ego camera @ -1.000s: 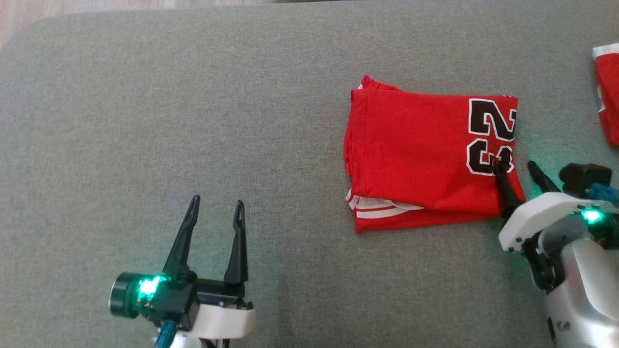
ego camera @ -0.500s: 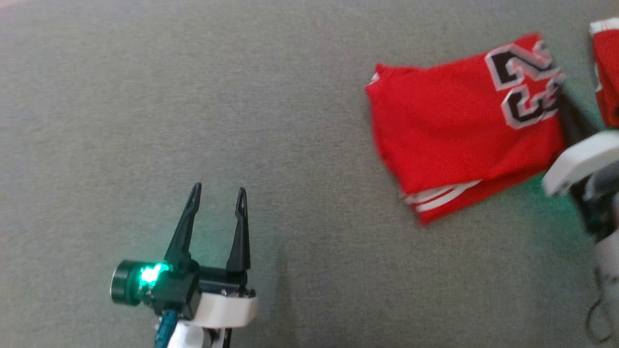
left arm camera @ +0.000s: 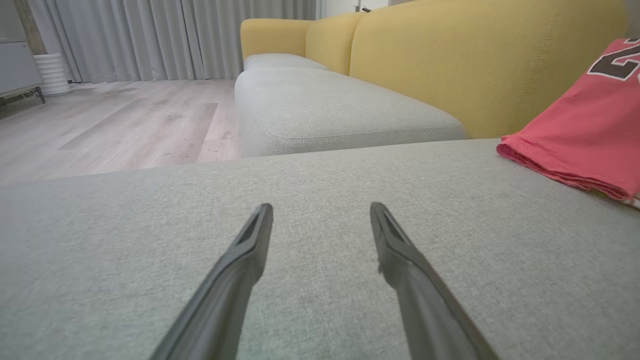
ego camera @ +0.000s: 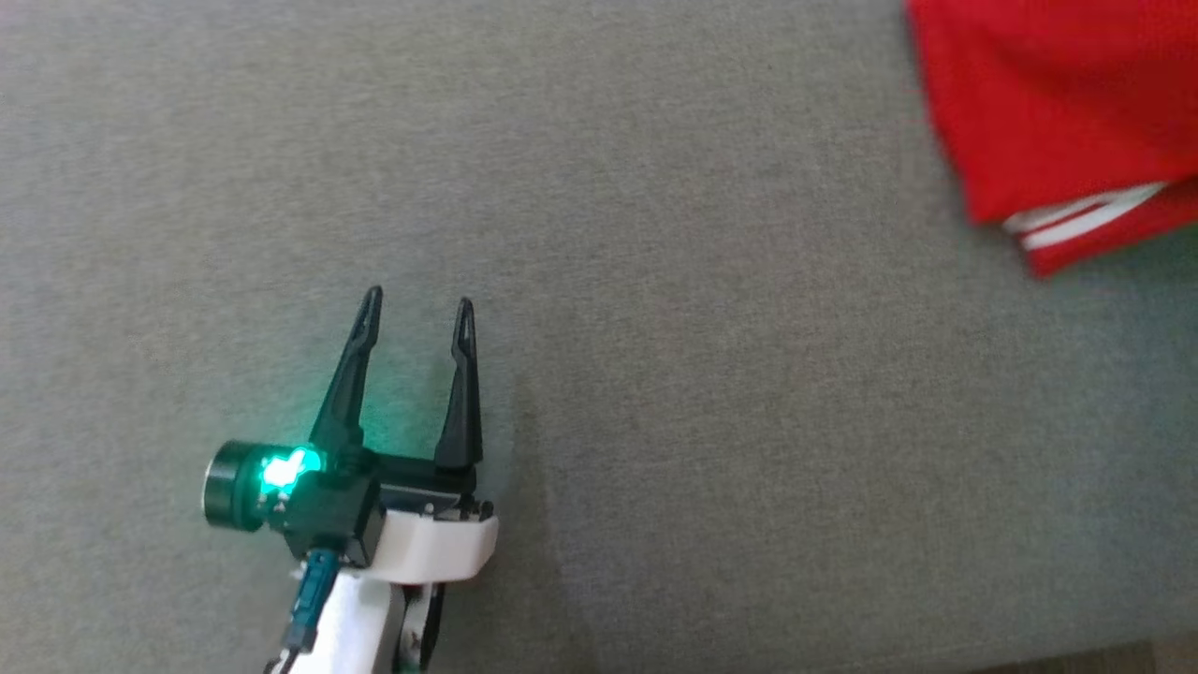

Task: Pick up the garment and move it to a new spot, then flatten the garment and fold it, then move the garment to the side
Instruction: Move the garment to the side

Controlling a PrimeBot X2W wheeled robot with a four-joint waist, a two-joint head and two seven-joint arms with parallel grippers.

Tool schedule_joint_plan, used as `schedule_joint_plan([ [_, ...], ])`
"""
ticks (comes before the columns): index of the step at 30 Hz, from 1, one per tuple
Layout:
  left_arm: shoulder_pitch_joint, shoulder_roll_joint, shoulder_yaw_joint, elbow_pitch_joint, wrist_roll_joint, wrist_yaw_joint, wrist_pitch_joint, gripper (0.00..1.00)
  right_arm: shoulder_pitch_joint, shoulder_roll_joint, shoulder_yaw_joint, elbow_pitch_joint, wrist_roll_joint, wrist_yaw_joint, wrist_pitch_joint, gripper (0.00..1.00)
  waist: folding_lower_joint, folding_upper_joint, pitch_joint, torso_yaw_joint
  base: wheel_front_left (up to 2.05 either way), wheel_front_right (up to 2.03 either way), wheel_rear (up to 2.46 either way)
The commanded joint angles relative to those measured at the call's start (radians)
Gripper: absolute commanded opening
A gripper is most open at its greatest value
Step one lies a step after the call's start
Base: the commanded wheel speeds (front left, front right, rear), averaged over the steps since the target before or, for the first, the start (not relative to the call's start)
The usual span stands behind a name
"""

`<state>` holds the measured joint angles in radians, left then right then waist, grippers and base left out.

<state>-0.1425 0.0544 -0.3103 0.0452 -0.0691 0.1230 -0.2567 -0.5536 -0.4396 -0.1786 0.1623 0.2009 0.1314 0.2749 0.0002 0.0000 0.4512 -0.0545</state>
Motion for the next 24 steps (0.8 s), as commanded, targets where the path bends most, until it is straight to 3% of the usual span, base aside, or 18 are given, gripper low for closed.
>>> schedule_joint_plan([
  [1,-0.017,-0.004,0.032,-0.030,0.010,0.000,-0.005,1.00,-0.023,-0.041,-0.016,-0.053,-0.008,-0.001,0.010,0.00,-0.0002,0.0000,0.019,-0.017,0.00,0.00,0.00],
  [9,-0.056,-0.004,0.013,-0.024,0.012,-0.006,-0.005,1.00,-0.001,-0.089,-0.138,-0.145,-0.042,-0.001,0.105,0.00,-0.0002,0.0000,0.058,-0.018,0.00,0.00,0.00],
  [10,-0.059,-0.004,0.011,-0.025,0.009,-0.005,-0.005,1.00,0.005,-0.091,-0.153,-0.153,-0.049,-0.001,0.115,0.06,-0.0002,0.0000,0.061,-0.016,0.00,0.00,0.00],
  [11,-0.062,-0.004,0.009,-0.025,0.007,-0.004,-0.005,1.00,0.011,-0.092,-0.166,-0.162,-0.054,-0.001,0.123,0.24,-0.0002,0.0000,0.064,-0.012,0.00,0.00,0.00],
  [13,-0.065,-0.004,0.007,-0.023,0.003,-0.001,-0.005,1.00,0.023,-0.088,-0.193,-0.177,-0.067,-0.001,0.139,0.48,-0.0002,0.0000,0.066,-0.005,0.00,0.00,0.00],
  [14,-0.066,-0.004,0.008,-0.023,0.002,0.001,-0.005,1.00,0.028,-0.083,-0.204,-0.183,-0.072,-0.001,0.147,0.82,-0.0002,0.0000,0.067,-0.002,0.00,0.00,0.00],
  [15,-0.066,-0.004,0.008,-0.023,0.000,0.002,-0.005,1.00,0.032,-0.077,-0.218,-0.188,-0.080,-0.001,0.153,1.00,-0.0002,0.0000,0.067,0.000,0.00,0.00,0.00],
  [24,-0.063,-0.004,0.011,-0.017,-0.004,0.004,-0.005,1.00,0.072,-0.017,-0.246,-0.217,-0.142,-0.001,0.160,1.00,-0.0002,0.0000,0.025,0.033,0.00,0.00,0.00],
])
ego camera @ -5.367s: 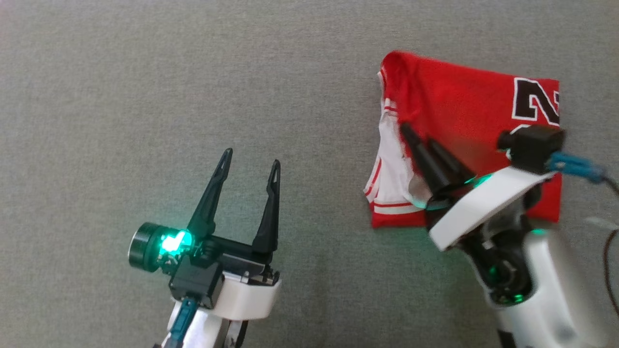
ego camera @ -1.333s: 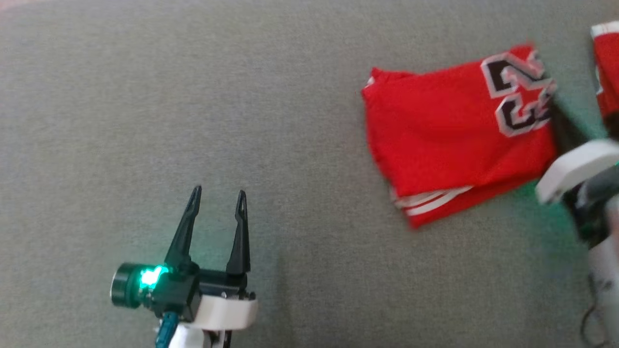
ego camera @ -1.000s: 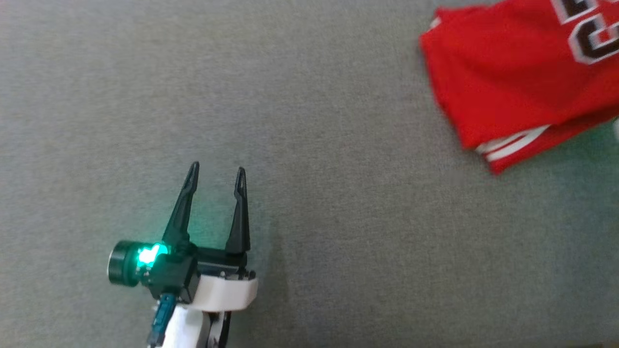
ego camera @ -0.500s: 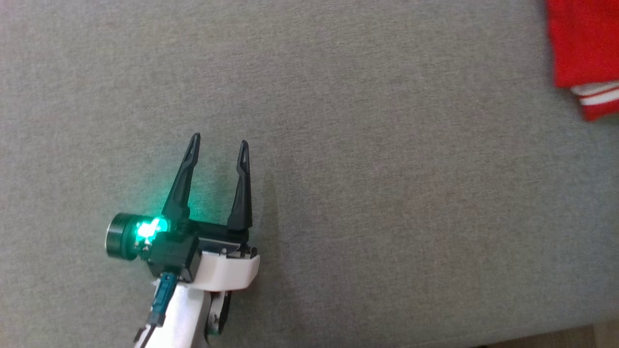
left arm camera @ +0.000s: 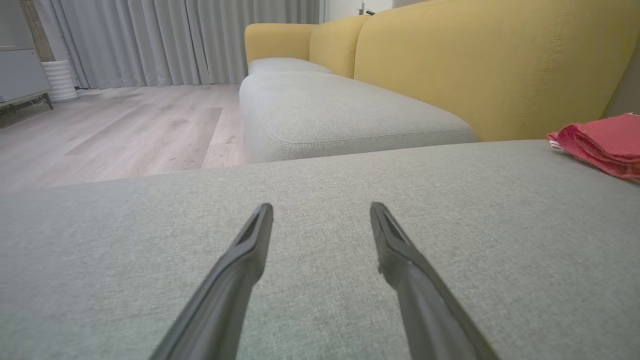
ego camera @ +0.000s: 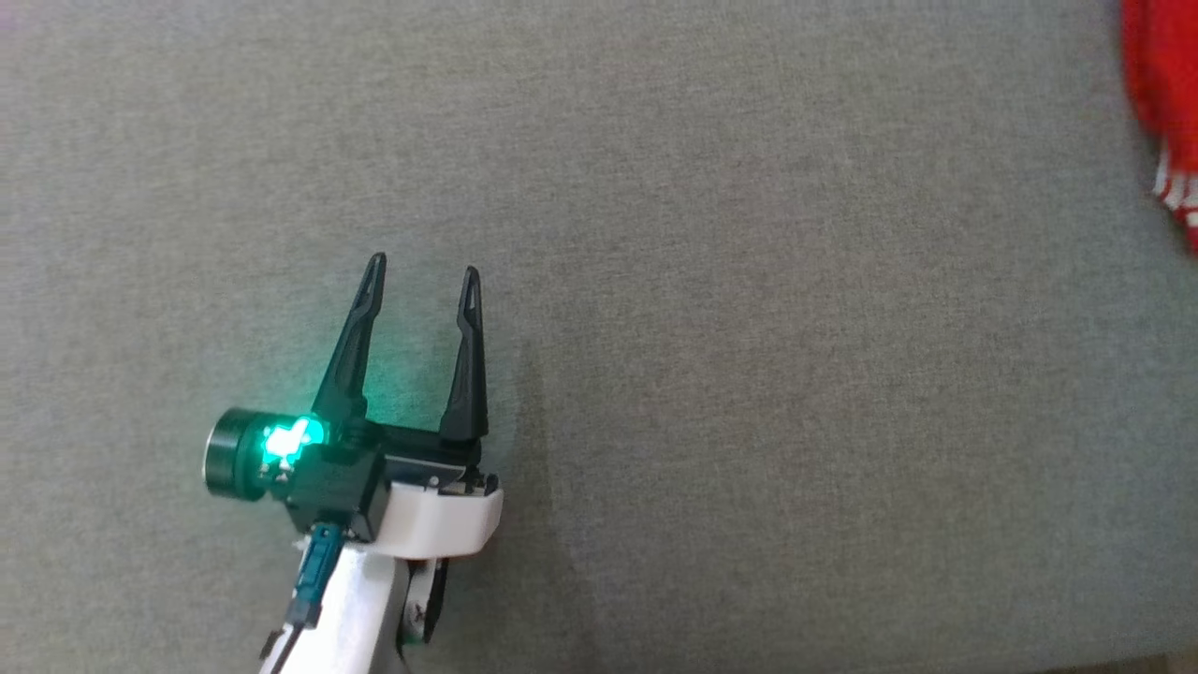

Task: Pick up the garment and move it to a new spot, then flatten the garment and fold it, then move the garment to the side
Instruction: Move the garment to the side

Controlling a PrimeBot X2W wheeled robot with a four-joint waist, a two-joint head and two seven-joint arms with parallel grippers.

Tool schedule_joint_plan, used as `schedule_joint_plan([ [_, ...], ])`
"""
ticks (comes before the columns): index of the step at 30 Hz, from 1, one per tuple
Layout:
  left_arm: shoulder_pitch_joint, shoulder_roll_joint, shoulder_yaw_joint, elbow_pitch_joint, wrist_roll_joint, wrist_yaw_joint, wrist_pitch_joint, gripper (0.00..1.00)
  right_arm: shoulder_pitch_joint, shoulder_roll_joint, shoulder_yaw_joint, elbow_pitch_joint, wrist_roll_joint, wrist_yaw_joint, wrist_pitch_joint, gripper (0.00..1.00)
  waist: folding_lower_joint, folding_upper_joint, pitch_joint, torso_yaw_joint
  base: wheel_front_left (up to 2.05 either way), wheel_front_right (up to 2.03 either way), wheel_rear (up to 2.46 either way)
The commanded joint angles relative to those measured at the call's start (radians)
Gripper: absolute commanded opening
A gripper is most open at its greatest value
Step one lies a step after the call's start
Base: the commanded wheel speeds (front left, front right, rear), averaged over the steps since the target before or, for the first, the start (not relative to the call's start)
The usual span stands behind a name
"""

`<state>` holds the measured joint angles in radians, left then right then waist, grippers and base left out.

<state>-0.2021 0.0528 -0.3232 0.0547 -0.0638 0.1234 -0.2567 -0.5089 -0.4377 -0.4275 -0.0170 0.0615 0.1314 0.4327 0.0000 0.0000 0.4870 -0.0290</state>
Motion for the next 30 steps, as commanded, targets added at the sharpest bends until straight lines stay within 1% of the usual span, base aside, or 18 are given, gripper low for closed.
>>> schedule_joint_plan([
  [1,-0.001,-0.003,0.025,-0.026,-0.010,0.004,-0.005,1.00,0.034,-0.010,0.006,-0.037,-0.005,-0.001,-0.003,1.00,0.0000,0.0000,-0.020,0.012,0.00,0.00,0.00],
  [5,0.016,-0.003,0.032,-0.023,-0.012,0.009,-0.005,1.00,0.078,0.043,0.044,-0.026,0.000,-0.001,-0.037,1.00,0.0000,0.0000,-0.070,0.032,0.00,0.00,0.00],
  [6,0.016,-0.003,0.032,-0.023,-0.012,0.009,-0.005,1.00,0.078,0.043,0.044,-0.026,0.000,-0.001,-0.037,1.00,0.0000,0.0000,-0.070,0.032,0.00,0.00,0.00],
  [7,0.021,-0.003,0.034,-0.021,-0.014,0.009,-0.005,1.00,0.093,0.059,0.060,-0.019,0.006,-0.001,-0.051,1.00,0.0000,0.0000,-0.086,0.038,0.00,0.00,0.00],
  [9,0.032,-0.003,0.041,-0.020,-0.021,0.010,-0.005,1.00,0.127,0.083,0.115,-0.003,0.021,-0.001,-0.082,1.00,0.0000,0.0000,-0.119,0.047,0.00,0.00,0.00],
  [12,0.051,-0.003,0.061,-0.016,-0.041,0.013,-0.005,1.00,0.175,0.120,0.236,0.043,0.058,-0.001,-0.137,1.00,0.0000,0.0000,-0.170,0.052,0.00,0.00,0.00],
  [15,0.067,-0.003,0.081,-0.002,-0.062,0.013,-0.005,1.00,0.211,0.148,0.362,0.108,0.098,-0.001,-0.220,1.00,0.0000,0.0000,-0.225,0.060,0.00,0.00,0.00],
  [16,0.070,-0.003,0.087,0.004,-0.068,0.013,-0.005,1.00,0.223,0.166,0.392,0.135,0.115,-0.001,-0.249,1.00,0.0000,0.0000,-0.244,0.064,0.00,0.00,0.00],
  [20,0.080,-0.003,0.101,0.025,-0.098,0.015,-0.005,1.00,0.254,0.199,0.537,0.240,0.179,-0.001,-0.401,1.00,0.0000,0.0000,-0.307,0.084,0.00,0.00,0.00],
  [23,0.088,-0.003,0.107,0.038,-0.115,0.009,-0.005,1.00,0.269,0.220,0.610,0.315,0.202,-0.001,-0.528,1.00,0.0000,0.0000,-0.346,0.097,0.00,0.00,0.00],
  [26,0.095,-0.003,0.110,0.057,-0.121,0.002,-0.005,1.00,0.280,0.247,0.640,0.396,0.191,-0.001,-0.645,1.00,0.0000,0.0000,-0.383,0.111,0.00,0.00,0.00],
  [28,0.103,-0.003,0.115,0.069,-0.119,0.003,-0.005,1.00,0.293,0.270,0.637,0.437,0.170,-0.001,-0.681,1.00,0.0000,0.0000,-0.411,0.118,0.00,0.00,0.00],
  [30,0.112,-0.003,0.121,0.081,-0.114,0.001,-0.005,1.00,0.309,0.296,0.618,0.451,0.140,-0.001,-0.692,1.00,0.0000,0.0000,-0.437,0.124,0.00,0.00,0.00],
])
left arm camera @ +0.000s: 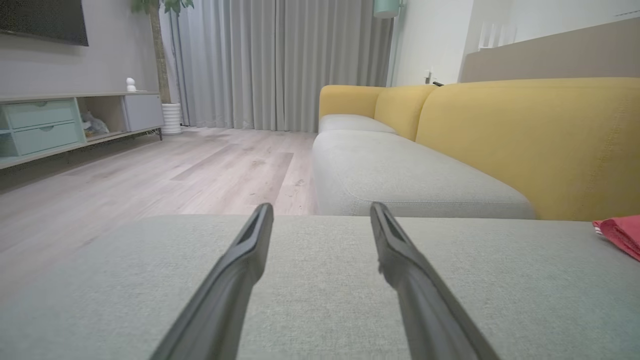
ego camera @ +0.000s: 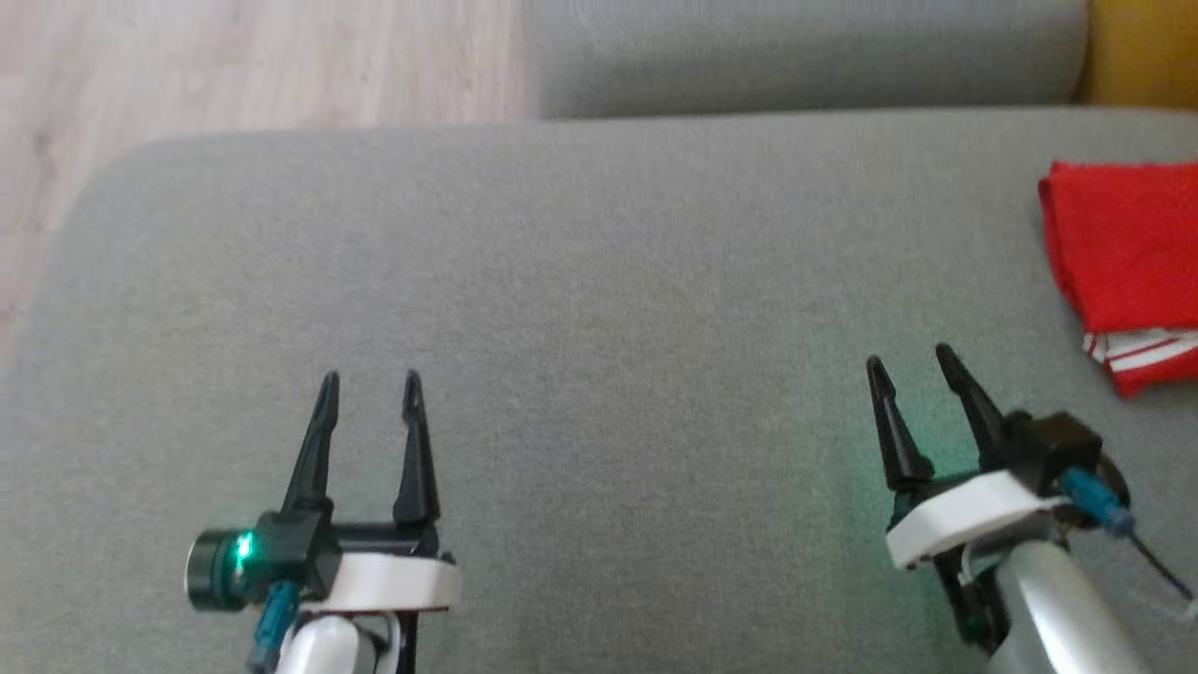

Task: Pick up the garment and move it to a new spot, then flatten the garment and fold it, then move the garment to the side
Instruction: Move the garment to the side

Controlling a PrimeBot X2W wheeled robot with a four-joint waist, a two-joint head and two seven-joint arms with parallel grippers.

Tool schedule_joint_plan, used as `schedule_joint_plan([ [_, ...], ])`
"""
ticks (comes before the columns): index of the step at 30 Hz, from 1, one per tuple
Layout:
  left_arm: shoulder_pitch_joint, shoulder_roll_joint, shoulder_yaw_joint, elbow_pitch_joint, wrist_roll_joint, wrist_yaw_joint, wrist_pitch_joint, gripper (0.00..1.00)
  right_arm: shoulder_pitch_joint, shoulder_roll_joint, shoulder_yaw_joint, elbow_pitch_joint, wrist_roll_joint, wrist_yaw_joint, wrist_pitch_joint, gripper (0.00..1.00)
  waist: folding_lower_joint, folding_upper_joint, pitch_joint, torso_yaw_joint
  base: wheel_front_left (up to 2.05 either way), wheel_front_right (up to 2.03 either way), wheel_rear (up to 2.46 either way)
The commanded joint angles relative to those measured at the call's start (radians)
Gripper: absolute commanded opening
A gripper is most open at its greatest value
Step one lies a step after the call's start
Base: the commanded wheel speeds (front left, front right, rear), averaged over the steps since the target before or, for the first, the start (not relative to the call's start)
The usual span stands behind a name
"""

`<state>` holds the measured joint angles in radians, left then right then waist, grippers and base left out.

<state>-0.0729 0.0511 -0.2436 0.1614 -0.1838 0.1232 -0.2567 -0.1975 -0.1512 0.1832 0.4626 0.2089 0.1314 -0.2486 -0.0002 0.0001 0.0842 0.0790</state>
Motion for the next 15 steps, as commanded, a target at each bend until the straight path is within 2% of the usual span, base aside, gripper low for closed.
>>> schedule_joint_plan([
  [1,-0.011,-0.001,0.045,-0.019,0.013,-0.001,-0.005,1.00,0.008,0.026,-0.012,-0.047,-0.015,-0.001,-0.012,1.00,0.0002,-0.0001,-0.046,0.018,0.00,0.00,0.00],
  [7,0.011,-0.001,0.063,0.007,0.043,-0.020,-0.005,1.00,0.083,0.077,-0.074,-0.139,-0.085,-0.001,-0.013,1.00,0.0002,-0.0001,-0.079,0.024,0.00,0.00,0.00],
  [15,0.019,-0.001,0.083,0.025,0.054,-0.028,-0.005,1.00,0.117,0.096,-0.099,-0.173,-0.106,-0.001,-0.013,1.00,0.0002,-0.0001,-0.093,0.027,0.00,0.00,0.00],
])
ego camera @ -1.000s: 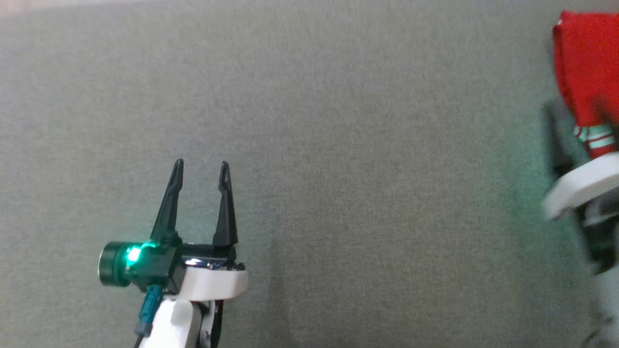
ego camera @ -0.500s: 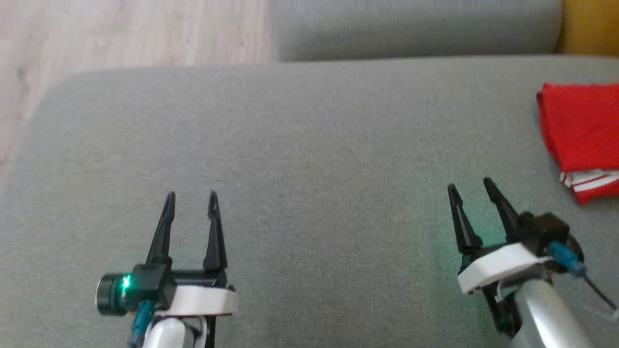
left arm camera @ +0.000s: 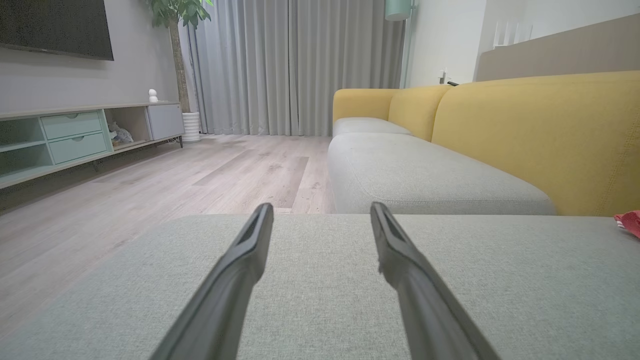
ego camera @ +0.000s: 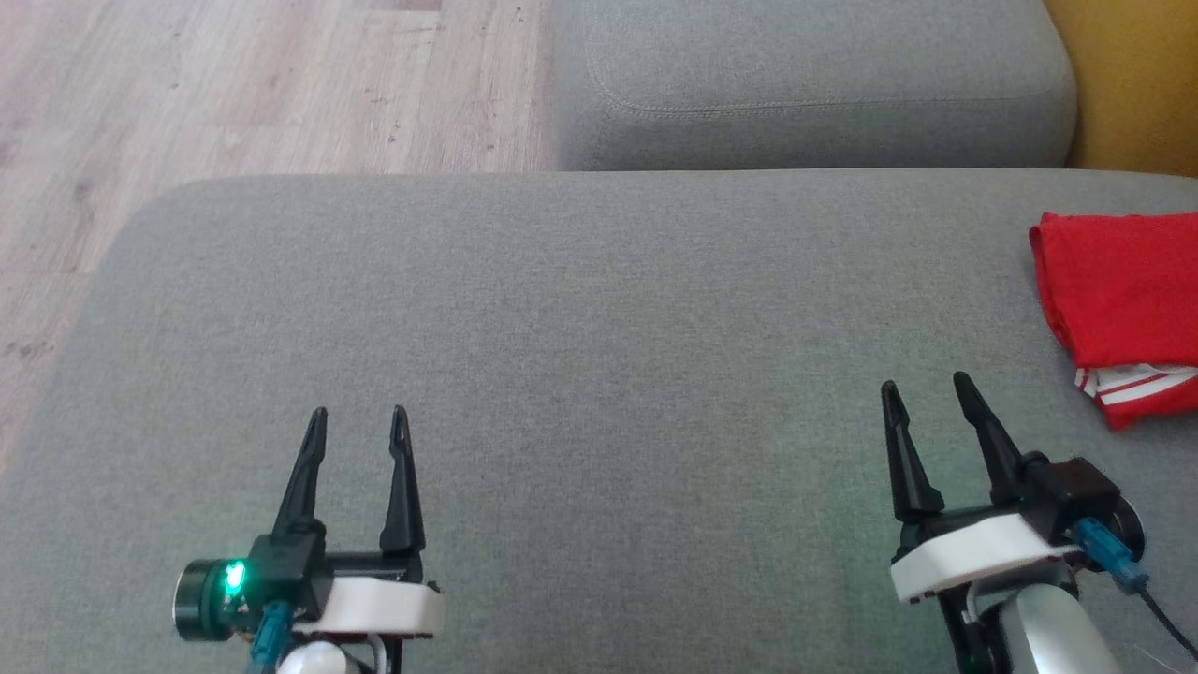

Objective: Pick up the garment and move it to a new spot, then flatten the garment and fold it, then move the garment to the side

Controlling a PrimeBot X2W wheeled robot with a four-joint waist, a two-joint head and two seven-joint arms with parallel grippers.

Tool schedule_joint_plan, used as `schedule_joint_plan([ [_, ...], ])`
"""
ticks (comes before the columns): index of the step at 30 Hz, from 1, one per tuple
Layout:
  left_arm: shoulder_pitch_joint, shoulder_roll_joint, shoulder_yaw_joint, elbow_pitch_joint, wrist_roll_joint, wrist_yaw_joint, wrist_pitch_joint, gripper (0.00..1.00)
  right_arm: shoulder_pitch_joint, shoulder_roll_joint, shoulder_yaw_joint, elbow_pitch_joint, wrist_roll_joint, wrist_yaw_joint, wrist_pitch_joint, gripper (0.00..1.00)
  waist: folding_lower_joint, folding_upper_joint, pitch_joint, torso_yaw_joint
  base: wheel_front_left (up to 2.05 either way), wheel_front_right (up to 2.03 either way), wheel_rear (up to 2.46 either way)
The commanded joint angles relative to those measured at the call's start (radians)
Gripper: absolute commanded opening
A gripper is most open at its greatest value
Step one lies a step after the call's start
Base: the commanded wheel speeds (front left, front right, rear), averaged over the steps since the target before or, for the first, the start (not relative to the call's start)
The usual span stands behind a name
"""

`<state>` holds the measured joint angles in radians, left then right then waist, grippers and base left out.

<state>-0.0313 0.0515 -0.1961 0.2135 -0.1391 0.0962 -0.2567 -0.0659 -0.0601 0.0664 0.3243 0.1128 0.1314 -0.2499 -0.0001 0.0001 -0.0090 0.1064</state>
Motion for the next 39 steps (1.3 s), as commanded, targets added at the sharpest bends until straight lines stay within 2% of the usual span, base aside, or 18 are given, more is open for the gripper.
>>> schedule_joint_plan([
  [1,-0.022,-0.001,0.037,-0.024,0.010,-0.001,-0.005,1.00,-0.014,0.005,0.015,-0.036,-0.011,-0.001,-0.012,1.00,0.0001,-0.0001,0.000,-0.001,0.00,0.00,0.00],
  [11,-0.025,-0.001,0.031,-0.012,0.024,-0.005,-0.005,1.00,-0.004,0.009,0.007,-0.044,-0.013,-0.001,-0.012,1.00,0.0001,-0.0001,-0.001,-0.005,0.00,0.00,0.00],
  [12,0.000,0.000,0.001,0.018,0.021,-0.001,0.000,0.00,0.021,0.009,-0.011,-0.004,-0.008,0.000,-0.001,0.00,0.0001,-0.0001,-0.001,-0.005,0.00,0.00,0.00],
  [16,0.026,0.000,-0.001,0.081,0.019,0.000,0.002,0.00,0.050,0.013,-0.008,0.062,-0.008,0.000,0.004,0.00,0.0001,-0.0001,-0.001,-0.005,0.00,0.00,0.00],
  [39,0.008,0.010,0.043,0.074,-0.267,-0.042,0.059,0.00,0.033,0.012,-0.041,0.036,0.269,0.000,0.070,0.00,0.0001,-0.0001,0.001,-0.024,0.00,0.00,0.00],
])
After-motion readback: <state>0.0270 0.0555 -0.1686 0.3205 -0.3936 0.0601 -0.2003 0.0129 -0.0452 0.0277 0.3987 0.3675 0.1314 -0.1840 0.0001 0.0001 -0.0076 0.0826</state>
